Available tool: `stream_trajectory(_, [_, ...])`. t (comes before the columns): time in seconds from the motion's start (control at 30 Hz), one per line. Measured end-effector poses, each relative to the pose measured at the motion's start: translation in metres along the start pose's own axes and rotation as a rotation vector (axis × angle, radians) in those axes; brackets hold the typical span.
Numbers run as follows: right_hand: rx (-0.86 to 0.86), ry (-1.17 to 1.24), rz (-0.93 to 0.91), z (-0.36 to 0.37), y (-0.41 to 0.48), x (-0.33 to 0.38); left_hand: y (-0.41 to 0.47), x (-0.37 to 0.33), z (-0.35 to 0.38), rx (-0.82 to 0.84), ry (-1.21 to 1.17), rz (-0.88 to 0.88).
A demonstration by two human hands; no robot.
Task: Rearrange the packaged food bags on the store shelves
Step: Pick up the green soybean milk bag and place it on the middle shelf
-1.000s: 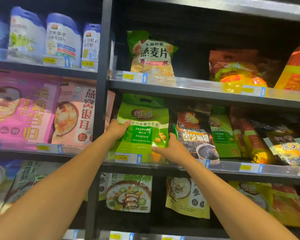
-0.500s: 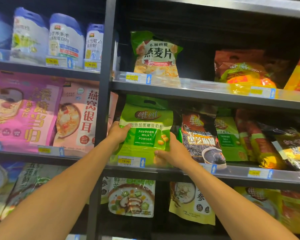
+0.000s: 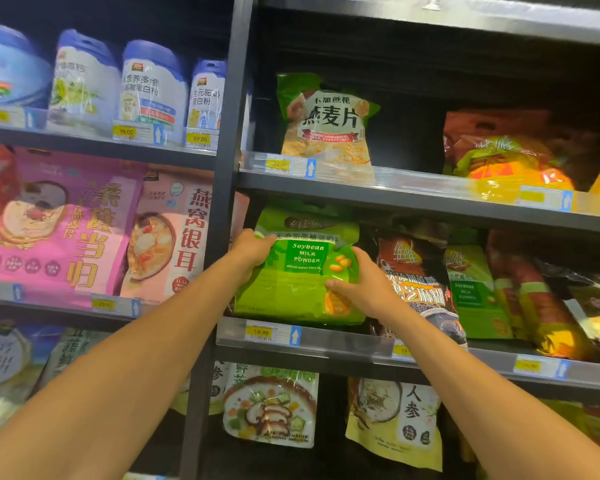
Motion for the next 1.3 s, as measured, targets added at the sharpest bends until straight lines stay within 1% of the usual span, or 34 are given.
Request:
stream_trajectory(0.07, [-0.006,0.021,0.019,-0.006,0.001,0.001,-0.001,-0.005,-0.002,0.028,0.018,-0.018])
stream_trajectory(0.27, [-0.034,0.139,0.025,-0.019,-0.007,-0.004,-0.002,0.008,0.000,0.115,-0.118,-0.065])
stream_trajectory(0.5, [-0.033,0.312,0.001,-0.017,-0.044,-0.001,-0.034,0.008,-0.010,0.123,-0.198,-0.040])
stream_trajectory(0.7, [-0.051,0.422,0.028,-0.013,-0.068,-0.003,-0.059,0.014,-0.017,0.125,-0.320,-0.029])
stream_trajectory(0.9, [-0.029,0.544,0.081,-0.012,-0.084,-0.001,-0.073,0.015,-0.026,0.151,-0.351,-0.037])
stream_trajectory(1.03, [-0.045,0.599,0.082,-0.012,-0.091,0.006,-0.081,0.009,-0.036,0.167,-0.325,-0.026])
stream_trajectory(1.3, [-0.017,0.685,0.126,0.013,-0.126,-0.008,-0.118,0.028,-0.045,0.140,-0.396,0.063])
Point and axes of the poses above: each hand's wrist, its own y-axis towards the middle knuckle, its own z-axis out of the palm, x = y × z, the point moved 6 cm from there along y, towards the middle knuckle, and after that the axes turned 8 degrees about y, right-handed, at the moved point
